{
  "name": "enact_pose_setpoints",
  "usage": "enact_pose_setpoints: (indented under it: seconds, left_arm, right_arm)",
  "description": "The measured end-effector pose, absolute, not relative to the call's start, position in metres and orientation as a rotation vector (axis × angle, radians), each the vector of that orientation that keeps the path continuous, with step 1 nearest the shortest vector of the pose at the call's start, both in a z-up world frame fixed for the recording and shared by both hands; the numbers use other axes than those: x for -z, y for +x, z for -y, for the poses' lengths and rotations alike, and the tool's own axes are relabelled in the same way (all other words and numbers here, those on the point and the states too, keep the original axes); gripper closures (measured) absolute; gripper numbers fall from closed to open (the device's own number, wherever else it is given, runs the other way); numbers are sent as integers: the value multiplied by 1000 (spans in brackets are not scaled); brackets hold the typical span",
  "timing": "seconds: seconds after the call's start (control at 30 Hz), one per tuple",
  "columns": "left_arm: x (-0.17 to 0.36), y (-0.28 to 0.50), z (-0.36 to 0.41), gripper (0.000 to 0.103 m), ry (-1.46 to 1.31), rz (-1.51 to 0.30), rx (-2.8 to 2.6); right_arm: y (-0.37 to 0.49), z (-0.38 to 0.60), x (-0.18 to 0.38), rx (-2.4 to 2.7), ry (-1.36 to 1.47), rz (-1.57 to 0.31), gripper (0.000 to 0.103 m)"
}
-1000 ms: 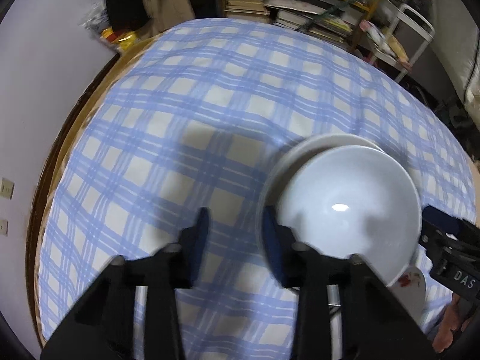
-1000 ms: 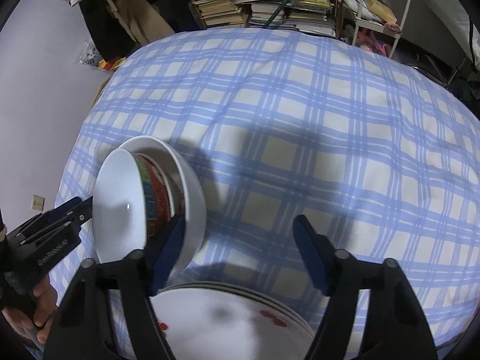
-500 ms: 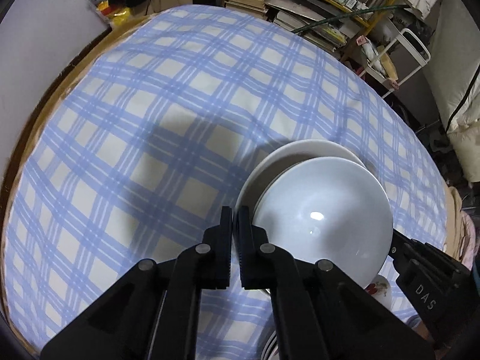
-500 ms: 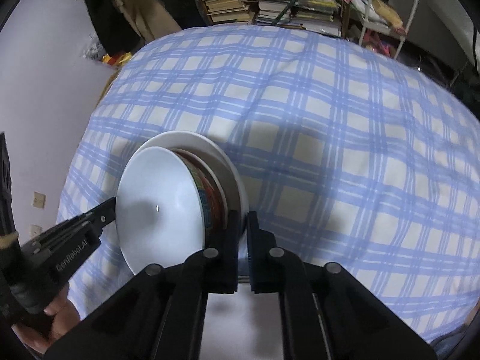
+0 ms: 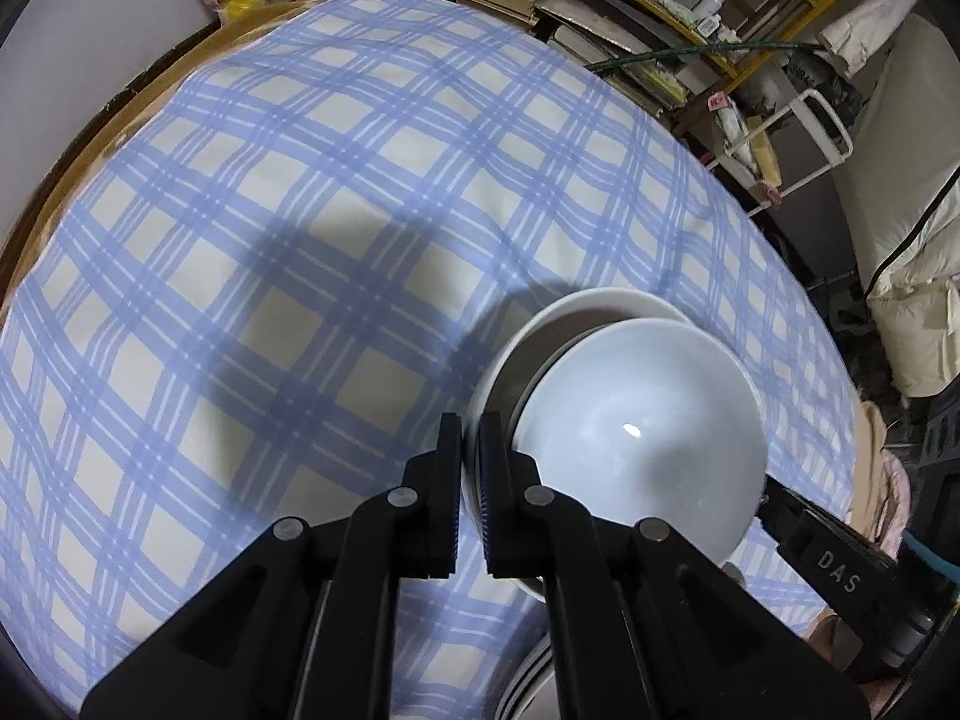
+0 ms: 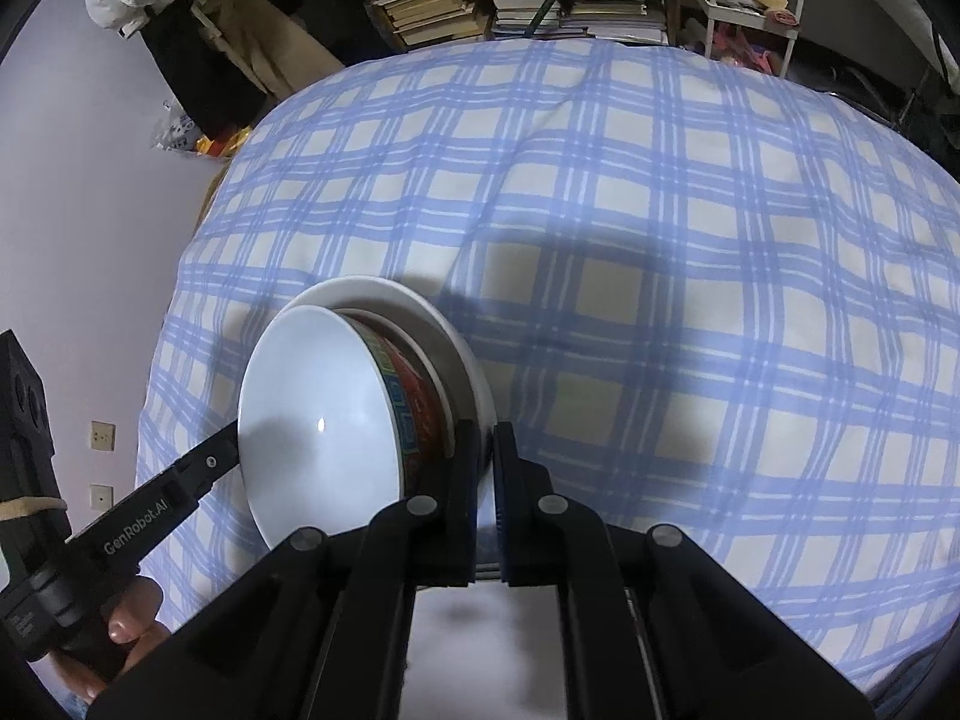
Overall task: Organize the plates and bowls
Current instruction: 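Lift the bowl stack with both tools and carry it over the cherry plates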
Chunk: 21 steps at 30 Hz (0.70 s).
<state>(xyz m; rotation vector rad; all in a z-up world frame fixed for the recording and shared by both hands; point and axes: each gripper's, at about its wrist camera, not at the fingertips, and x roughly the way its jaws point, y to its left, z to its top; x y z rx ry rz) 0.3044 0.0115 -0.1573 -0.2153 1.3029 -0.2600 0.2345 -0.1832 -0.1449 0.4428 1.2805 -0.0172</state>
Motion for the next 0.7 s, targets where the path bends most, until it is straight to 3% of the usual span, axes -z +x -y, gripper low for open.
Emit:
enact_pose_setpoints:
  seconds: [0.27,0.4,0.7]
  left_arm:
    - [173,305,-34,90,-382,-1382,281]
    - [162,300,-16,98,-222,-1350,266]
    - [143,297,-11,98,-186,-1332,301]
  right_arm:
    - [231,184,149,0,436,-1278,95]
    - [230,190,150,-19,476,-1279,94]
    - [225,196,139,-72,477,-1262,94]
